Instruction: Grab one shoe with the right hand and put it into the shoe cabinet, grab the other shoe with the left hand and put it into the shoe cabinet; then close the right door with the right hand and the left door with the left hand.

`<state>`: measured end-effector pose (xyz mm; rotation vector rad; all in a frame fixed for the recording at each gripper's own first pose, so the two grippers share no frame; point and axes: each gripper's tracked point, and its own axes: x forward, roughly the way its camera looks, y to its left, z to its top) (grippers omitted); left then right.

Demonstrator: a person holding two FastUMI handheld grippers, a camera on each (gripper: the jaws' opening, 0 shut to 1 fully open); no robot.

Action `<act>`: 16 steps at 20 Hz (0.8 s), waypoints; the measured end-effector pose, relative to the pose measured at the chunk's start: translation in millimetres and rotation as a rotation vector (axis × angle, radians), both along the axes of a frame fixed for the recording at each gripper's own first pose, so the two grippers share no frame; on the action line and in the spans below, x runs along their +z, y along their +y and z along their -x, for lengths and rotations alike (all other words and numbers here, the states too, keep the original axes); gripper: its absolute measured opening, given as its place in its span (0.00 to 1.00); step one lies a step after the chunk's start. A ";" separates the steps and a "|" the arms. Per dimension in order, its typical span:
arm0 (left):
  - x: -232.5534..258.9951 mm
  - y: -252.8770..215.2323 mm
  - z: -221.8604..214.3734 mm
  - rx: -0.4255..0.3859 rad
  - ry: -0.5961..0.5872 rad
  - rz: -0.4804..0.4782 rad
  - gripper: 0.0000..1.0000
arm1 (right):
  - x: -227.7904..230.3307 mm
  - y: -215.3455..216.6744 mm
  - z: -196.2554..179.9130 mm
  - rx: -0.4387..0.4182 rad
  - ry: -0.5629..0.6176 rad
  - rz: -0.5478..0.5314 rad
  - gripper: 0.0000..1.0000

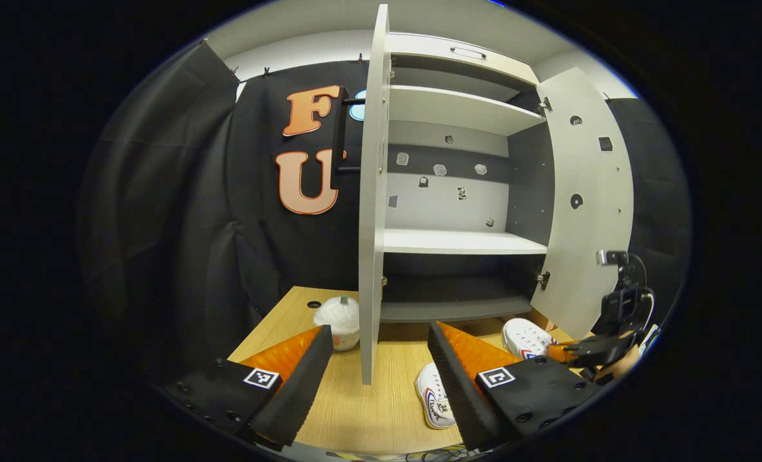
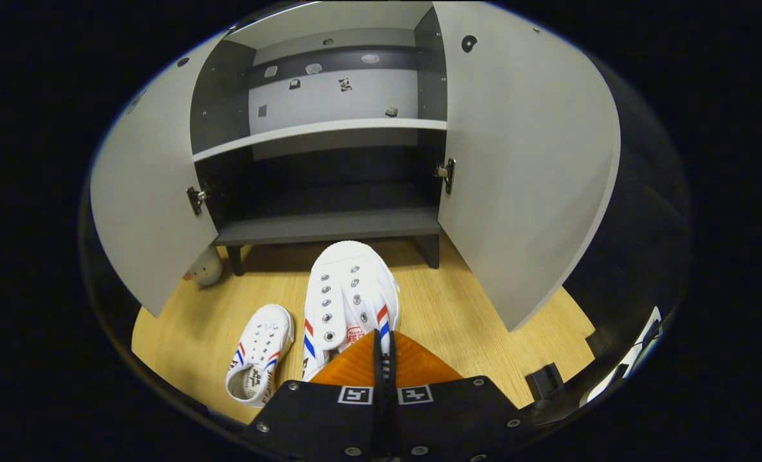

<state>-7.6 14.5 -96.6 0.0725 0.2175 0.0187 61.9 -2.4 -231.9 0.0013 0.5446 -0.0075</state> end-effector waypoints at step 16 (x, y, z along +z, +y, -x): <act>-0.6 -7.2 -9.9 -0.021 -0.027 -0.001 0.94 | 207.0 49.1 -140.2 0.064 -0.279 -0.017 0.00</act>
